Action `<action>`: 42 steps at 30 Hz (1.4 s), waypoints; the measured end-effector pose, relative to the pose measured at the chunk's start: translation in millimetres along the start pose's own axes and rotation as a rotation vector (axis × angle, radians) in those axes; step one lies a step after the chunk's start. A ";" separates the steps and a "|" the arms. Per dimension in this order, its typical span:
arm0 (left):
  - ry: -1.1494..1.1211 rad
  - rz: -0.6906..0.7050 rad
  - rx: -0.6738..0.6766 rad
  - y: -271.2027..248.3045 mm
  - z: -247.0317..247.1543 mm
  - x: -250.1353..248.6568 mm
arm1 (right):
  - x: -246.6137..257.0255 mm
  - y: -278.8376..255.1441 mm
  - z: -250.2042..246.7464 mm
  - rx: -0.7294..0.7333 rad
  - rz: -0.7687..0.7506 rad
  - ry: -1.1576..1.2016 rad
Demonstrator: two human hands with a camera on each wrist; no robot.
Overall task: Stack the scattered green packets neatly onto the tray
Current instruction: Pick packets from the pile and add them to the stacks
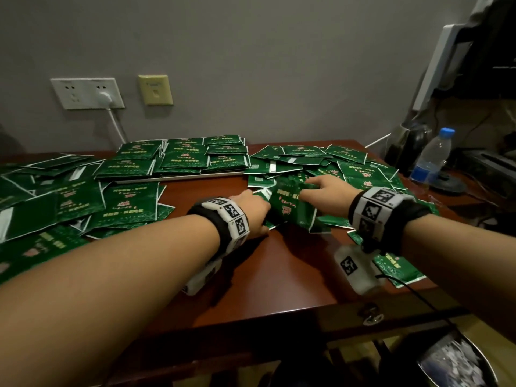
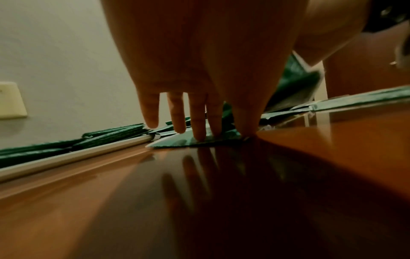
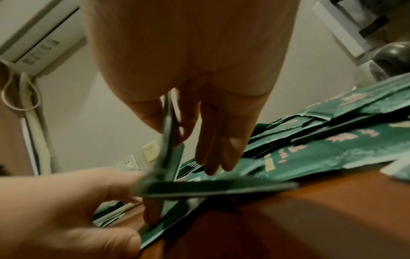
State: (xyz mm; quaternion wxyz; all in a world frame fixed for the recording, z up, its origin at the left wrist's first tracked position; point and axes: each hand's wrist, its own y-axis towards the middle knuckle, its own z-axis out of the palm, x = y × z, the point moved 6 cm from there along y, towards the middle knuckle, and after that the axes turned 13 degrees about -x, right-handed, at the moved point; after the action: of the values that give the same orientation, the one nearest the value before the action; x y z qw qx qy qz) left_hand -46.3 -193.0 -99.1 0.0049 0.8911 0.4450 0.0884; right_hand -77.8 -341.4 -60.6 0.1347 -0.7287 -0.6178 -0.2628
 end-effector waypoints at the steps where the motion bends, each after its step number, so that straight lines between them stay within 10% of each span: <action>1: 0.016 0.011 0.003 -5.5 0.5 5.3 | 0.0 0.3 0.7 0.000 0.019 0.018; 9: 0.071 0.109 0.175 -44.4 5.9 15.1 | 4.5 8.9 28.8 0.008 -0.060 -0.461; 31: 0.173 0.135 0.184 -94.0 -3.4 -8.7 | 54.6 -27.4 76.7 0.230 -0.465 -0.715; 42: -0.072 -0.339 -0.049 -72.0 -28.4 49.6 | 54.0 -22.1 79.5 0.200 -0.487 -0.721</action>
State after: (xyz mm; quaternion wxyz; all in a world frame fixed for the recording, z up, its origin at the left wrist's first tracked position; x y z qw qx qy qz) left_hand -78.8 -112.1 -69.9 0.0575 0.8056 0.5861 0.0650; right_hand -76.7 -250.8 -99.4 -0.0852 -0.5903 -0.8014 0.0450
